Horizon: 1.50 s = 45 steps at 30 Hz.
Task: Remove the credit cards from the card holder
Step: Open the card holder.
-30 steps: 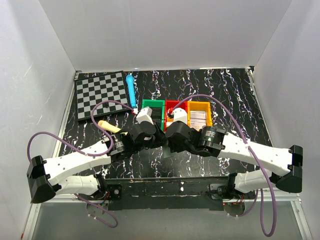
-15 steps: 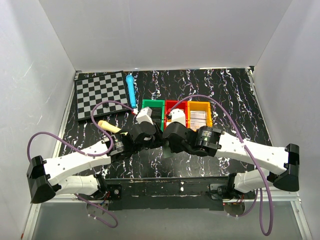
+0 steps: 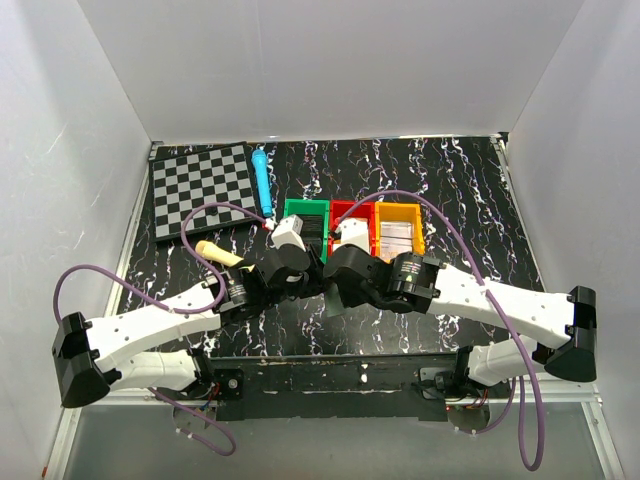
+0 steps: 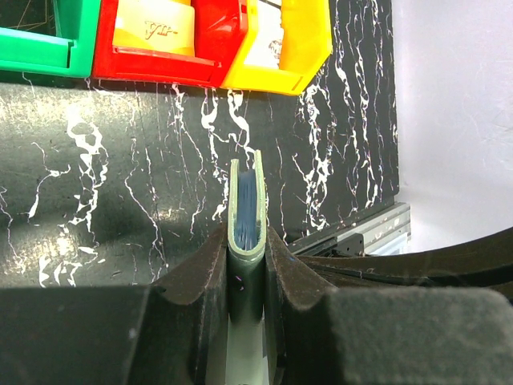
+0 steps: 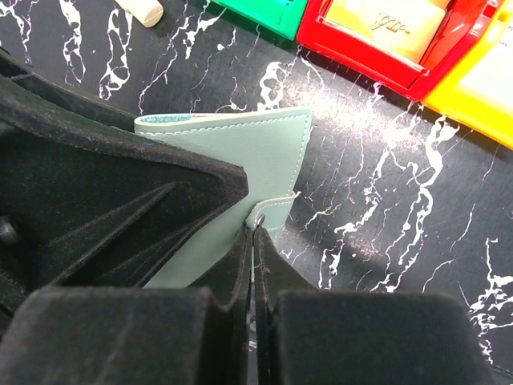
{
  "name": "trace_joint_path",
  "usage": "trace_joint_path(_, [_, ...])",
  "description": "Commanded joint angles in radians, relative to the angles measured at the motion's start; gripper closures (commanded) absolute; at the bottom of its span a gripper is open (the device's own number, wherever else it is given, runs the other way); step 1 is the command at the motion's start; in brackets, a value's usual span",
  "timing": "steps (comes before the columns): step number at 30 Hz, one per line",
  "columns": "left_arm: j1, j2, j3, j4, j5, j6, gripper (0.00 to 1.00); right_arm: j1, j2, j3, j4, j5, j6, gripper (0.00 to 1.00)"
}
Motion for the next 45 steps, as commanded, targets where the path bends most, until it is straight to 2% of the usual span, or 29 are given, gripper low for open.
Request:
trace_joint_path(1, [-0.011,-0.065,0.007,0.095,0.028,-0.031,1.0,-0.002,0.008,0.011,-0.041,0.037,0.008,0.99])
trace_joint_path(24, [-0.011,-0.091,-0.029,0.025,-0.053,-0.051,1.0,-0.016,-0.179,-0.119,0.06,-0.039,0.017,0.99])
trace_joint_path(45, [-0.011,-0.114,-0.048,0.005,-0.058,-0.074,1.0,-0.025,-0.243,-0.165,0.101,-0.067,-0.001,0.99])
